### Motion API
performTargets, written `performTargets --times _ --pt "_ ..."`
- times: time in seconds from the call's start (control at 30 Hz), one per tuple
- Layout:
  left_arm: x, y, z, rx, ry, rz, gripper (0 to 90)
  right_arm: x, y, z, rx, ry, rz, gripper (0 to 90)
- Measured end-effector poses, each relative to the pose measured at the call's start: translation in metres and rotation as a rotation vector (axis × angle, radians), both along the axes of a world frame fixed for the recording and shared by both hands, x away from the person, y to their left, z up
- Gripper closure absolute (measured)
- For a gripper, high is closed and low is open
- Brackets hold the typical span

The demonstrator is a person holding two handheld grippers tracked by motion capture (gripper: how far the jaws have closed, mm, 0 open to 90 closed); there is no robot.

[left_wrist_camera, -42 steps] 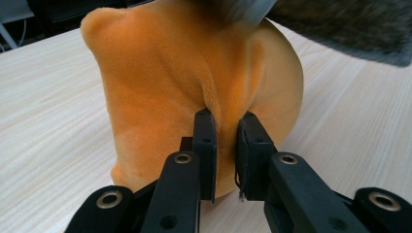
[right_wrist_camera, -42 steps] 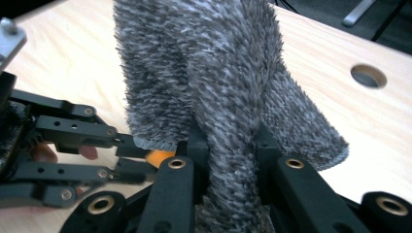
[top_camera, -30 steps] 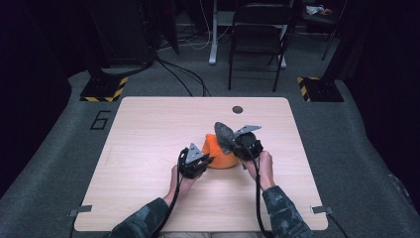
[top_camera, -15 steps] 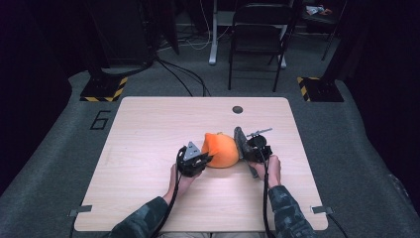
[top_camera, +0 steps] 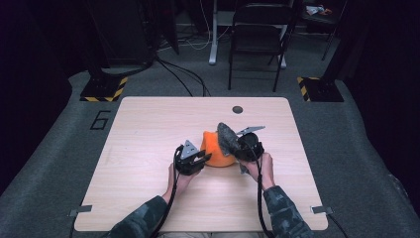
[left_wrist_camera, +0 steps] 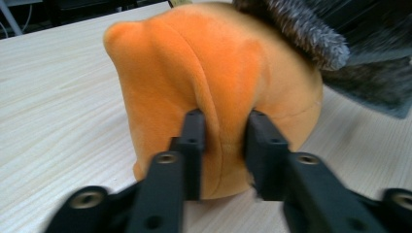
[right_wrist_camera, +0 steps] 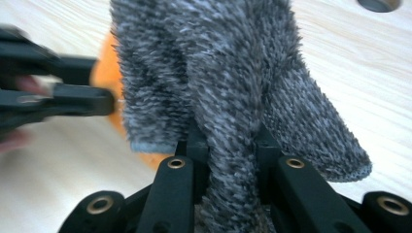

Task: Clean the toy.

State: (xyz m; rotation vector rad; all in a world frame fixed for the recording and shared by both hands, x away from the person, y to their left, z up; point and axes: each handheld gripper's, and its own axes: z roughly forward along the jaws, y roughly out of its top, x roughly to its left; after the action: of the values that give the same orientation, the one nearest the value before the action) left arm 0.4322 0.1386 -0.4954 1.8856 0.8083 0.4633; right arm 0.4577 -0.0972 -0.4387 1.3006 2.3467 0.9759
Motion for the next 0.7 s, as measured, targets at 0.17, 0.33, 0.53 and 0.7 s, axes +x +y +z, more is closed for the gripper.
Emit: performTargets --times 0.17,0.33,0.53,0.7 --pt "-0.003 -0.003 -0.004 0.059 0.010 0.003 48.8 0.004 -0.007 -0.002 0.023 0.008 -0.012 76.1" --pt "0.001 -0.008 -0.011 0.031 -0.003 0.010 73.2 0.006 -0.008 -0.003 0.019 0.003 -0.018 76.1" --pt "-0.003 -0.007 0.000 0.026 -0.012 -0.019 83.2 -0.002 -0.005 0.018 0.007 -0.051 -0.014 76.0" --pt "-0.013 -0.010 0.010 0.019 -0.028 -0.058 83.6 -0.017 0.015 0.037 -0.004 -0.119 0.049 75.9"
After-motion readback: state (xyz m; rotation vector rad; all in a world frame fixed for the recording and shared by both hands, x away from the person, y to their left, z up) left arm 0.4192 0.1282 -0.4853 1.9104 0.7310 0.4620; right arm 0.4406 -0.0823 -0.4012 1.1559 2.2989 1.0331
